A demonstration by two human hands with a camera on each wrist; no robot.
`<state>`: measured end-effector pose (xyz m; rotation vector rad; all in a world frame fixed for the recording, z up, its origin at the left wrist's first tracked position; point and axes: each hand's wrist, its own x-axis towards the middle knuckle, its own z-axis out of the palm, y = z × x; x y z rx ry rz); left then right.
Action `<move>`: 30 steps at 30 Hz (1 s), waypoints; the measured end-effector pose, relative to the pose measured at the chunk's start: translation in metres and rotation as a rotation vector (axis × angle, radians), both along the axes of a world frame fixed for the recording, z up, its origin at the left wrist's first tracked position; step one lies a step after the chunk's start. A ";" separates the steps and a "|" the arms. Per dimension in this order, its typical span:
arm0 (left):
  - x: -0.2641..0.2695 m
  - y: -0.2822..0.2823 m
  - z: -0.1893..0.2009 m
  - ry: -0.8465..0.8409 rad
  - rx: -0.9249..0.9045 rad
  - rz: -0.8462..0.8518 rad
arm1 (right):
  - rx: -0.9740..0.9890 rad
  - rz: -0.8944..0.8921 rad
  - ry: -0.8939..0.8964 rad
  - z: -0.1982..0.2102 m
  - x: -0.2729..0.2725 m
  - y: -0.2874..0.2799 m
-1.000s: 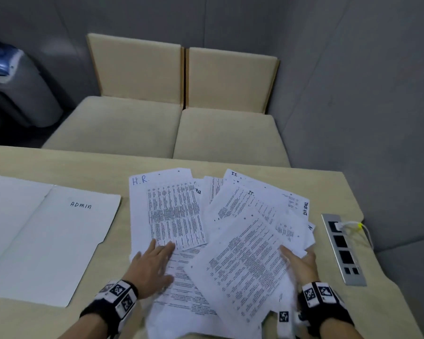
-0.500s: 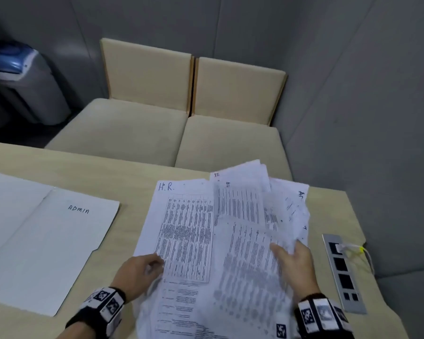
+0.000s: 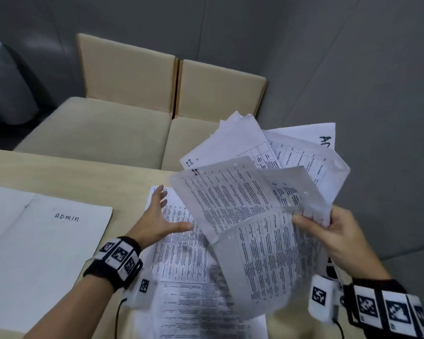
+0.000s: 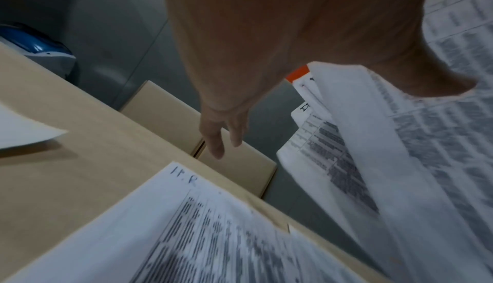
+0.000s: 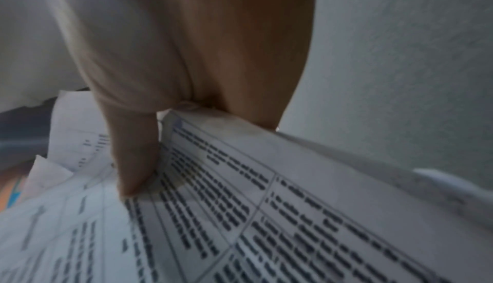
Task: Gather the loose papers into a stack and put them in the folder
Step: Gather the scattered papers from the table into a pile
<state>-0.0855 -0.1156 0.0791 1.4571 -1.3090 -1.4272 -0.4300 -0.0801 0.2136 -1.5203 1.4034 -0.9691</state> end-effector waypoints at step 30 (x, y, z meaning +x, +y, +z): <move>0.019 0.001 -0.007 0.667 -0.042 0.286 | -0.006 -0.102 -0.161 -0.049 0.089 -0.018</move>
